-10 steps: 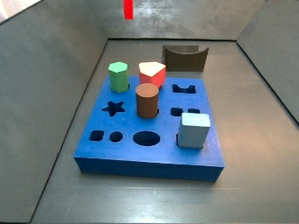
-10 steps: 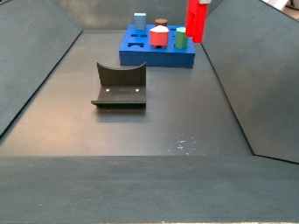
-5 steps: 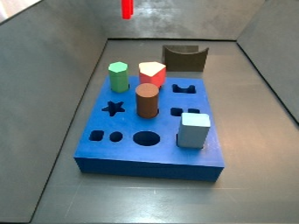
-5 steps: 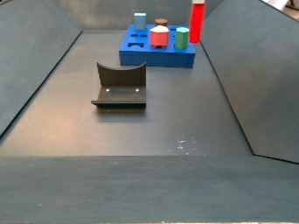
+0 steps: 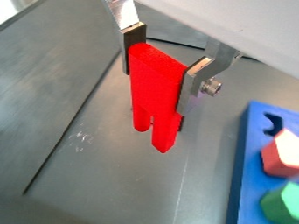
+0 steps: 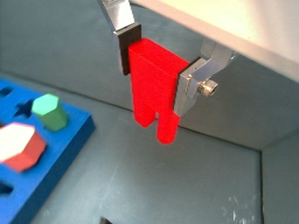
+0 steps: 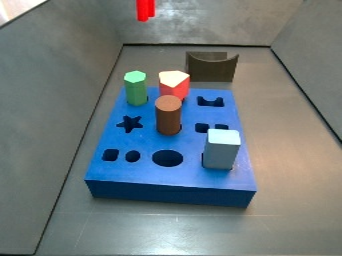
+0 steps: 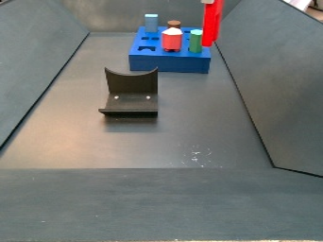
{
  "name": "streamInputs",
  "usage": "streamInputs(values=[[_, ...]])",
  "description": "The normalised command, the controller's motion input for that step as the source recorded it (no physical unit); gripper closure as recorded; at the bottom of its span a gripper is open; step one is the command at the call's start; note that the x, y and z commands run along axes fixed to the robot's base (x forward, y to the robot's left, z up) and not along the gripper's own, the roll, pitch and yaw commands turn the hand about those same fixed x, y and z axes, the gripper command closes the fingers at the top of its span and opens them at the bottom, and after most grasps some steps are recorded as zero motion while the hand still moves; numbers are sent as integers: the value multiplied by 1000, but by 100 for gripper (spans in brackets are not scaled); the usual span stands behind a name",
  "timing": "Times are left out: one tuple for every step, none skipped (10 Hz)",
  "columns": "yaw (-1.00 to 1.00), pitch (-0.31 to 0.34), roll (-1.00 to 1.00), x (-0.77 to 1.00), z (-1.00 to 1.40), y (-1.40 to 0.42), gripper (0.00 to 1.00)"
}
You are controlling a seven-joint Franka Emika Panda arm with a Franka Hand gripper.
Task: Pick up the square-circle object. Move up. Rotate the square-circle object. Move to above the board. Insert the square-circle object.
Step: Rotate the square-circle object.
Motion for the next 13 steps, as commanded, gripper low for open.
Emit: streamInputs(values=[[-1000, -1, -12, -1, 0, 10, 100], [-1000, -1, -13, -1, -1, 11, 100], [-1000, -1, -13, -1, 0, 11, 100], [-1000, -1, -15, -1, 0, 12, 100], [-1000, -1, -16, -1, 0, 13, 100], [-1000, -1, -18, 0, 0, 13, 100], [-1000, -1, -19, 0, -1, 13, 100], [-1000, -2, -21, 0, -1, 14, 100], [-1000, -2, -24, 0, -1, 14, 100], [-1000, -2, -28, 0, -1, 14, 100], [-1000, -2, -31, 0, -1, 15, 100], [-1000, -3, -39, 0, 0, 15, 100], [-1000, -4, -51, 0, 0, 15, 100]])
